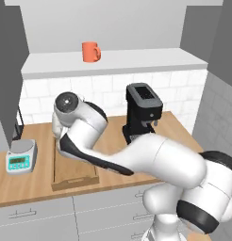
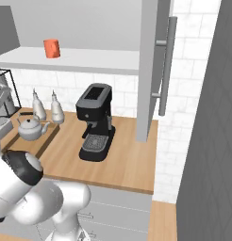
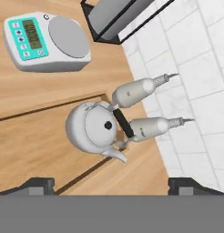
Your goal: Pick the kettle from the counter and place it on the tray. Then pick the mug from the cabinet and place it on the tray. Then close the cabinet doors.
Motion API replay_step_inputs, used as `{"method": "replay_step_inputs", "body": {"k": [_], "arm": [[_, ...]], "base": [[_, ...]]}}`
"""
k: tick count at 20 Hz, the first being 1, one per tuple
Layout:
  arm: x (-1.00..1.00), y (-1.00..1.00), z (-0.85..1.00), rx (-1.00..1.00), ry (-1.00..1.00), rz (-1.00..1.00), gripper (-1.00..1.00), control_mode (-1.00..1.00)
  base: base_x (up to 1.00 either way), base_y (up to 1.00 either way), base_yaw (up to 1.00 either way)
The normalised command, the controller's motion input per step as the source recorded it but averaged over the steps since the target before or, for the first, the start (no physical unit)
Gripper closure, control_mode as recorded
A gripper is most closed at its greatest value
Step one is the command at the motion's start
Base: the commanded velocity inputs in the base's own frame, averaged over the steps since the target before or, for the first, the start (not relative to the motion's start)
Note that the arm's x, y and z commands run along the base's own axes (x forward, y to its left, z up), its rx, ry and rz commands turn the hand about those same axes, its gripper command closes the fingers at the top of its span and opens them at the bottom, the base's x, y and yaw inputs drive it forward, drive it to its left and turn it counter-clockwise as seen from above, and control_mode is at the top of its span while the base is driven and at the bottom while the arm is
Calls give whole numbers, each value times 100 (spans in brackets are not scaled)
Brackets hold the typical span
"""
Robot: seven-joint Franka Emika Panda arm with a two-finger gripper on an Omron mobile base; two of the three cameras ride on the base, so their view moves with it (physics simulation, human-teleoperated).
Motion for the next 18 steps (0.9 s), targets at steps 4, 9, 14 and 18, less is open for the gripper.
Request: {"method": "replay_step_inputs", "body": {"k": [4, 9, 14, 18], "arm": [[-78, -57, 96, 16, 0, -28, -100, -100], [-43, -79, 50, 22, 4, -26, -100, -100], [-5, -59, 6, 33, 0, -1, -100, -100], [0, -65, 34, 39, 0, -1, -100, -100]], "base": [[0, 0, 0], [0, 0, 0], [0, 0, 0], [0, 0, 0]]}}
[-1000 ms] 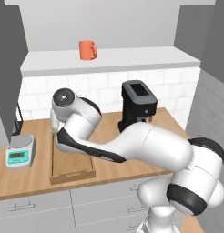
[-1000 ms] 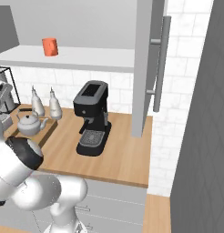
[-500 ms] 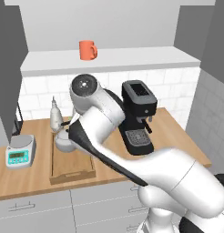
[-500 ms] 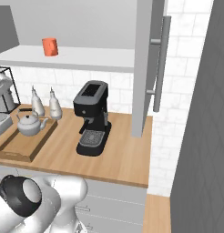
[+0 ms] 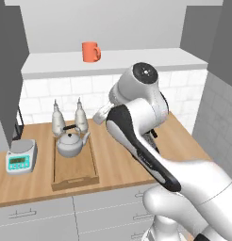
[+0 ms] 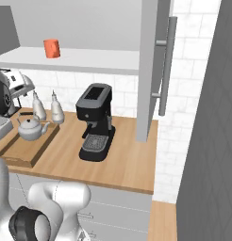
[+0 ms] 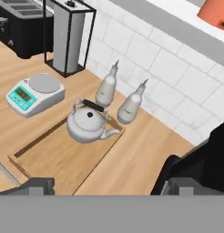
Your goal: Pick the kettle from the counter and place it on the tray. Then pick the mug from the cabinet and place it on the tray. Then close the cabinet doors.
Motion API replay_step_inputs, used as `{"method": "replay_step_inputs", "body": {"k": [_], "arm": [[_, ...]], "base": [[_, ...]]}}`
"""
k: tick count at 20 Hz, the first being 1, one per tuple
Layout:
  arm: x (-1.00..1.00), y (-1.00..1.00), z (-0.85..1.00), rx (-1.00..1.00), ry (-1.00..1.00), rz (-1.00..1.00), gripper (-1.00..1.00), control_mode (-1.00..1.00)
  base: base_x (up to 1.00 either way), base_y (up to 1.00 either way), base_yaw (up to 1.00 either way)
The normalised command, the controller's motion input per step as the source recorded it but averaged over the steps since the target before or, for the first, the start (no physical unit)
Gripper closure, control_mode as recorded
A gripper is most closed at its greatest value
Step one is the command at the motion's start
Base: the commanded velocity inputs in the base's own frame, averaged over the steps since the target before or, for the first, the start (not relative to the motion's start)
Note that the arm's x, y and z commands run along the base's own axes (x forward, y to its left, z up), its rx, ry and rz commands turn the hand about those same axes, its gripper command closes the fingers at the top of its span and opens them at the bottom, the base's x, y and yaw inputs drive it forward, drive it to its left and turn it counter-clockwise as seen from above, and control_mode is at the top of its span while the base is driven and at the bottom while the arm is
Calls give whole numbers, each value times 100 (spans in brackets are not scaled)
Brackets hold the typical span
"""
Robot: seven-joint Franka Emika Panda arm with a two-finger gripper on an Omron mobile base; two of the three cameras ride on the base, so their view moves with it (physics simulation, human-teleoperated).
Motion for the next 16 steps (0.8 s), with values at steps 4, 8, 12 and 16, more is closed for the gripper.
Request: {"method": "replay_step_inputs", "body": {"k": [4, 8, 12, 16], "arm": [[-4, -38, 52, 3, -2, -15, -100, -100], [-1, -45, 61, 0, -4, -16, -100, -100], [10, -30, 54, 0, 1, -13, -100, -100], [22, -25, 18, 17, -5, -8, -100, -100]], "base": [[0, 0, 0], [0, 0, 0], [0, 0, 0], [0, 0, 0]]}}
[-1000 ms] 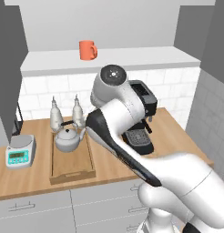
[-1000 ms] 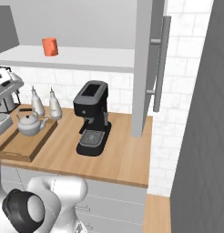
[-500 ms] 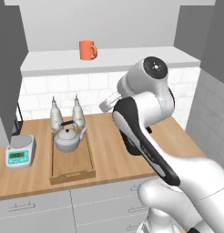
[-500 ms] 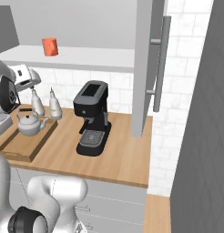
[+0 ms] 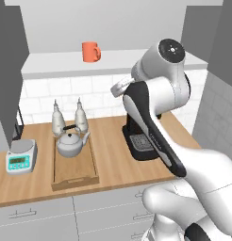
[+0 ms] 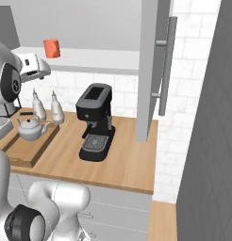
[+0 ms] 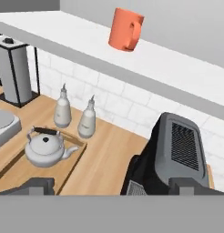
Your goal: Pick the kettle from the counter and place it on the tray. Then pick the mug from the cabinet and place it on the tray. Then close the cabinet doors.
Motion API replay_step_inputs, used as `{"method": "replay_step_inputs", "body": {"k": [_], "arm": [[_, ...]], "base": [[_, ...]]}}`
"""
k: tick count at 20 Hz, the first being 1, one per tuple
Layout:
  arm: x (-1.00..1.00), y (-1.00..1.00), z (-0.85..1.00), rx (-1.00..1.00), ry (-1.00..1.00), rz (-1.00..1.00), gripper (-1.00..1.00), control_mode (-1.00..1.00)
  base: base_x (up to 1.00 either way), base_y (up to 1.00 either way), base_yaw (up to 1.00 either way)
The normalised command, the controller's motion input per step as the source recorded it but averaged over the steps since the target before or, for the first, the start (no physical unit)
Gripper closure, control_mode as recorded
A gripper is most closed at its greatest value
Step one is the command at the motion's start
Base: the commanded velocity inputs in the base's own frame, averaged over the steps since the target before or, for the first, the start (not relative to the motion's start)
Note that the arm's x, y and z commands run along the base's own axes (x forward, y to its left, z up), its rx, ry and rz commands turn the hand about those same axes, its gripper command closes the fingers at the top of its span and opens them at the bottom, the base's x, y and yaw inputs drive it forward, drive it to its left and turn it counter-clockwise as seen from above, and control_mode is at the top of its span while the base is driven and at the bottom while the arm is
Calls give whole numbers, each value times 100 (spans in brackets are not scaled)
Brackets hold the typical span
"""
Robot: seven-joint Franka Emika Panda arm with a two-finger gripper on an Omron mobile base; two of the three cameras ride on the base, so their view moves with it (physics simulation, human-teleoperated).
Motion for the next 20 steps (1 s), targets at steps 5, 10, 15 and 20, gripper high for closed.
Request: {"method": "replay_step_inputs", "body": {"k": [5, 10, 15, 20], "arm": [[20, -15, 22, 20, -9, -5, -100, -100], [11, -9, 9, 18, -3, -3, -100, -100], [38, 4, 0, 0, 0, 0, -100, -100], [58, 2, 9, 1, -1, 0, -100, -100]], "base": [[0, 0, 0], [0, 0, 0], [0, 0, 0], [0, 0, 0]]}}
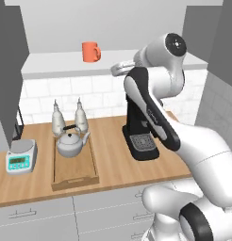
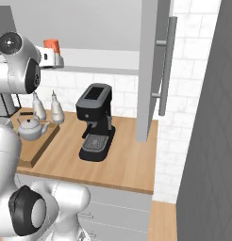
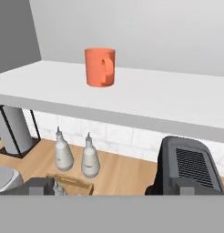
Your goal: Pick the kettle from the counter and place it on the tray. Then pick the mug from the cabinet and place it on the tray. Then close the cabinet doors.
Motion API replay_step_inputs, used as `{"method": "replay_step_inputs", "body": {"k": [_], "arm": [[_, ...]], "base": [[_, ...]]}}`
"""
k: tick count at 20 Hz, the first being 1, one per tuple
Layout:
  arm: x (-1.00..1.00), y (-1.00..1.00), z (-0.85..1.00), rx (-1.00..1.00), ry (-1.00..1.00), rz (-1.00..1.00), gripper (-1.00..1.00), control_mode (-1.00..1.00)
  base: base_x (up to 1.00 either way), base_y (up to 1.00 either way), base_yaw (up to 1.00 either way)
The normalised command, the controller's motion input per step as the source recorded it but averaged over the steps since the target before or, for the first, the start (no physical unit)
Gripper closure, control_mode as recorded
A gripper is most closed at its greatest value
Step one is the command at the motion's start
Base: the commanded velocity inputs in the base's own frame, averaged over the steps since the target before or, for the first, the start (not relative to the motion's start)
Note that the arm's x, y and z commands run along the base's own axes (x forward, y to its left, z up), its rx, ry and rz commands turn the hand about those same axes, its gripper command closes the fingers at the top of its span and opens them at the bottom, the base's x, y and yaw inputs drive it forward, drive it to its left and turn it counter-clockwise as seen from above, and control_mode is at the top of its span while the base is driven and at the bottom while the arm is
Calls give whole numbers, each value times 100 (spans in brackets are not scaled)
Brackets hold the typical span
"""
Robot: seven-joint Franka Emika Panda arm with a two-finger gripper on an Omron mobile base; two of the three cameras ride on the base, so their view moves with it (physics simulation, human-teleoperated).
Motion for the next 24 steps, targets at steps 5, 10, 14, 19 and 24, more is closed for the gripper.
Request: {"method": "replay_step_inputs", "body": {"k": [5, 10, 14, 19, 24], "arm": [[42, 6, 18, 0, -3, 0, -100, -100], [14, 20, 23, 0, -8, 0, -100, -100], [21, 15, 1, 0, -3, 0, -100, -100], [29, 17, -4, 0, 0, 0, -100, -100], [32, 16, 0, 0, 0, 0, -100, -100]], "base": [[0, 0, 0], [0, 0, 0], [0, 0, 0], [0, 0, 0], [0, 0, 0]]}}
